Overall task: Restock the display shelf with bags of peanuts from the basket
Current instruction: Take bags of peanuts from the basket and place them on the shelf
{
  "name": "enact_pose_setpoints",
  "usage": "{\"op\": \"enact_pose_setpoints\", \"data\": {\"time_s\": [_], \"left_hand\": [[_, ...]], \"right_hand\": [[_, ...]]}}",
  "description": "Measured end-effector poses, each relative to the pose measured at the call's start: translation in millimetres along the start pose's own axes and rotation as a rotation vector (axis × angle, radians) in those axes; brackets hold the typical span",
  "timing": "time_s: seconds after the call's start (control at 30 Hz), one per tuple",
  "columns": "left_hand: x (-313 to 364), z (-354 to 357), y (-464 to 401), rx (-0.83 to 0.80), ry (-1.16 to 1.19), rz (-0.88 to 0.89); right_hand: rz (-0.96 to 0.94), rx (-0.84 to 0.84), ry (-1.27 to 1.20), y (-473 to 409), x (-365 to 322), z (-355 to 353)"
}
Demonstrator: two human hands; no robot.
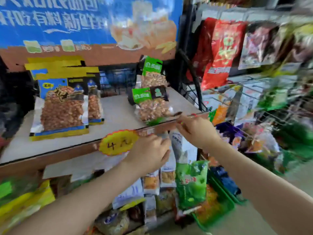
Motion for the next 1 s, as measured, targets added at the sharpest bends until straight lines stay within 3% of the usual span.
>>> {"op": "enact_pose_setpoints", "data": {"time_s": [0.07, 0.17, 0.4, 0.53, 0.7, 1.0], "left_hand": [[57, 64, -20, -0.297, -0.002, 0.042], [141, 154, -31, -0.645, -0.010, 0.104], [290, 311, -24, -1.045, 0.083, 0.161], [339, 401, -13, -1.199, 0.179, 0.095], [392, 534, 27, -1.386, 0.226, 0.149], [411, 767, 97, -1.460, 0.326, 0.066]], "right_hand": [[0.145, -0.072, 0.044, 63, 54, 19], [0.418, -0.330, 0.029, 162, 136, 70], [0.872, -0.697, -0.237, 404, 244, 186], [1.031, -0.794, -0.381, 495, 267, 260], [1.234, -0.852, -0.567, 579, 277, 385], [1.450, -0.890, -0.784, 644, 276, 654]]}}
Point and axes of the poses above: each hand's wrist, its own y-axis away from the middle knuckle, its own z-axis out of the palm, x = y × z, the point moved 8 cm from there along -y, towards the middle knuckle, and after that the axes turned 10 degrees about -x, right-handed, at the moved point
